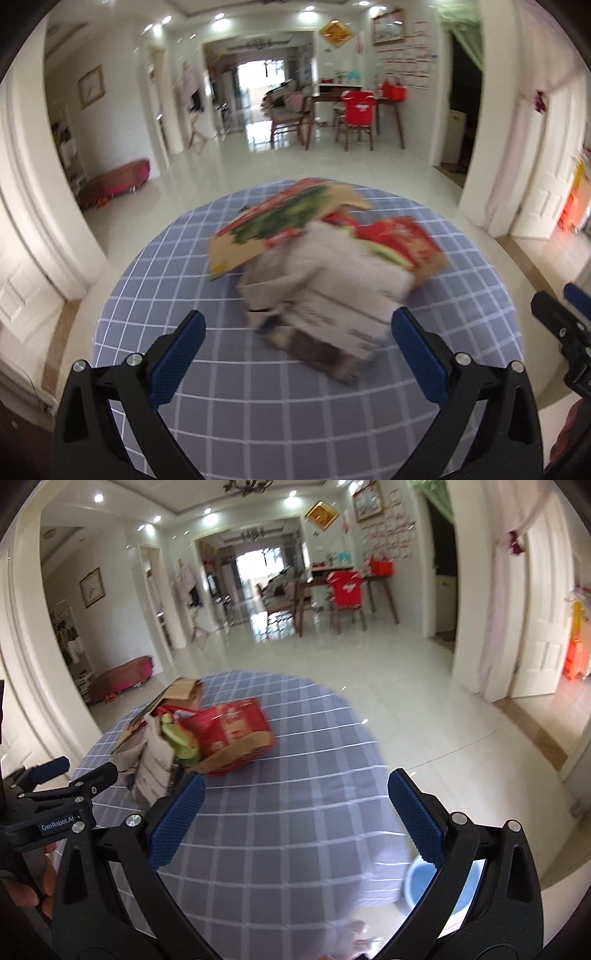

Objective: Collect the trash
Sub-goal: 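Move both grippers down toward the trash pile on the checked tablecloth, then grasp the white paper bag with the right gripper while the left grasps the green-tree cardboard box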

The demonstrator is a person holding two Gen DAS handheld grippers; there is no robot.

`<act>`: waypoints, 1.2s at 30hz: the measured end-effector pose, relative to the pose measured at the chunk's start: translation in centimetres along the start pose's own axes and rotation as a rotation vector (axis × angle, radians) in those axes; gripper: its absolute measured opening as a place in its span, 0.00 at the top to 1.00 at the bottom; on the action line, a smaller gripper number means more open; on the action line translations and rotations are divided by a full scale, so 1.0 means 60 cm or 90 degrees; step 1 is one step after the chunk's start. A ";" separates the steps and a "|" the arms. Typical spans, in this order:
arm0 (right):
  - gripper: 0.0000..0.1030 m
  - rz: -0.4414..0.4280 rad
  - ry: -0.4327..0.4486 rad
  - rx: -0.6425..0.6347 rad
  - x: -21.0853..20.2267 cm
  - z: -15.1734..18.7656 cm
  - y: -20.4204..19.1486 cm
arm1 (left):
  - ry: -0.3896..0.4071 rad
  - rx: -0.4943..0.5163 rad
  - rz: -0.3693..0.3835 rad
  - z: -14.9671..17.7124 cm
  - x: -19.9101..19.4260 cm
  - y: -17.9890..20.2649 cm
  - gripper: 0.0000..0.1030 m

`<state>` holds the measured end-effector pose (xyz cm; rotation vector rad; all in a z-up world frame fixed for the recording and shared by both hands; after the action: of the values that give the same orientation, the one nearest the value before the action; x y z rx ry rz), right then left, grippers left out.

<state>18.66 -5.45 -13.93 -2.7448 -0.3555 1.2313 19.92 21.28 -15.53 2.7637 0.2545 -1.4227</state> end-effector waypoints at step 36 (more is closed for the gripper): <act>0.93 -0.159 -0.015 -0.131 0.051 -0.017 -0.184 | -0.009 -0.055 0.034 0.008 0.024 -0.133 0.05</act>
<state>19.57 6.03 -13.30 -2.7412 -0.8442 1.2228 19.11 29.33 -16.56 2.6696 0.2338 -1.3841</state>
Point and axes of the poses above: each gripper's, at about its wrist camera, not at the fingertips, and x roughly the way its jaws point, y to its right, z to its underside, the point moved 2 cm from there along x, roughly the way its jaws point, and after that the axes turned 12 degrees about -y, right-handed, at the moved point
